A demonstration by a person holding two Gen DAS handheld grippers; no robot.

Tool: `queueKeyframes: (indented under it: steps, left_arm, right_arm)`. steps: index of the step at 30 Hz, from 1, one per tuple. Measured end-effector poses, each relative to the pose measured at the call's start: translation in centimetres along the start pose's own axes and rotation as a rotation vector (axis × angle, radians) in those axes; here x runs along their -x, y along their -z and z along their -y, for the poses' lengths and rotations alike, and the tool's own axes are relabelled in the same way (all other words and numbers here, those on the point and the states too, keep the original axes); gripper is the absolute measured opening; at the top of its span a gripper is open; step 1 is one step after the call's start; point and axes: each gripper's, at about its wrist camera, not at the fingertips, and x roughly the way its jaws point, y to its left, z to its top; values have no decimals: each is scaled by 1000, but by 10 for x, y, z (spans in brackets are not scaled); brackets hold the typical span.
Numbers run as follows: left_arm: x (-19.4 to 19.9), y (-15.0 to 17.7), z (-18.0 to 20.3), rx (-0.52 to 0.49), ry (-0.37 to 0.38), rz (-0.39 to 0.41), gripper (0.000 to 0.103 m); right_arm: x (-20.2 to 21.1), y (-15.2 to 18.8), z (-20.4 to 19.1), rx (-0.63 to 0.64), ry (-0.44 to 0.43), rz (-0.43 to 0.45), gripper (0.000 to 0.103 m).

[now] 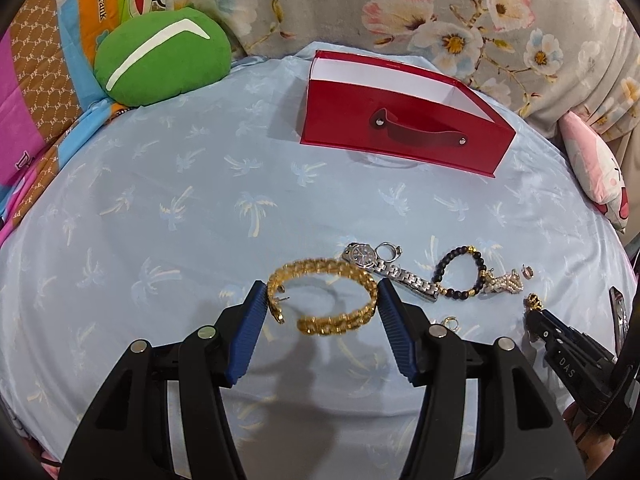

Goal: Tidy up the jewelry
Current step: 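Close the right gripper on the gold watch and lift it, then grasp the gold twisted bangle with the left gripper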

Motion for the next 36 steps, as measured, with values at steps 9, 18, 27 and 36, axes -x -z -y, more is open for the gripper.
queueKeyframes:
  steps: [9,18,27,36]
  left_arm:
    - [9,-9,1,-8,15,34,55]
    - [-3,0,-13,13,-12,-21,73]
    - [-30,24,-8,-21,-20,-107,74]
    - [-32,33,0,-46,-26,-112,54]
  right_arm:
    - [27,-14,0,-11,-37,80,16]
    - [37,-16,-4,2,-59,96,16]
    - [30,-10,-10,11,-75,63,16]
    - [28,-8,-12,11,-79,57,16]
